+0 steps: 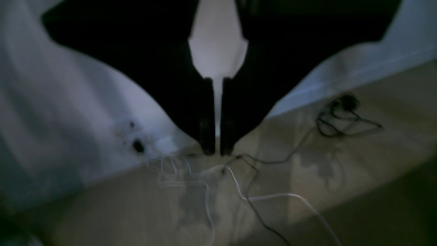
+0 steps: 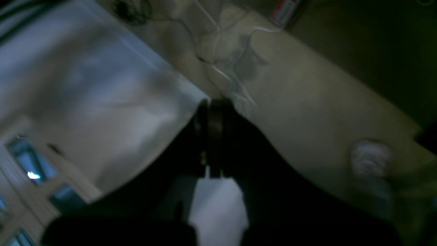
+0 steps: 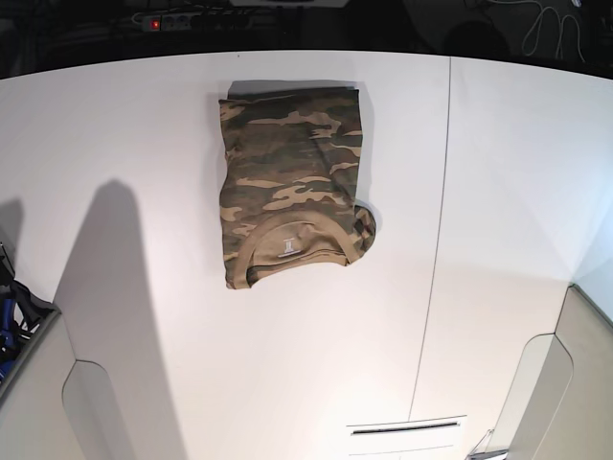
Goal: Fold the T-shirt properly
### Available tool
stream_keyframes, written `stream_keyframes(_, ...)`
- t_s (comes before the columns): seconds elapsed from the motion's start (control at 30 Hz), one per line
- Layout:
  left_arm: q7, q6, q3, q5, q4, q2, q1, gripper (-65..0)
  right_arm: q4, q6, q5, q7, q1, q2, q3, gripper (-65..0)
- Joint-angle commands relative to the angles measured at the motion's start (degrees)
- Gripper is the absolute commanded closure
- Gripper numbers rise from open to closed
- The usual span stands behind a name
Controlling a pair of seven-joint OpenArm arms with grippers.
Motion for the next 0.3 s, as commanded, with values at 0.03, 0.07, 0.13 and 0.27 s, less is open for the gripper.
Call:
stream_keyframes(0.03,0.4,-0.3,3.8,-1.3,-4.5,-0.1,-2.9,-3.9,-3.3,-0.5,-3.5,0.2,1.6,-1.3,-1.2,0.0)
stream_keyframes(0.07,0.4,-0.3,5.3,-2.3,-6.3,0.0,-4.2,-3.9,-4.8,-0.7,-5.4,0.2,2.3,-2.3,-1.4,0.0)
stream_keyframes(0.13,0.7,-0.4,7.8,-3.2,-8.4,0.2,-5.8,-3.9,-6.6,-0.7,-8.6,0.1,3.2,-3.6,-1.4,0.0)
stream_keyframes(0.27,0.8,-0.6,9.6,-3.1,-8.2,0.1,-7.1,-3.9,-6.8,-0.6,-9.7,0.2,3.0,-4.1,-1.4,0.0)
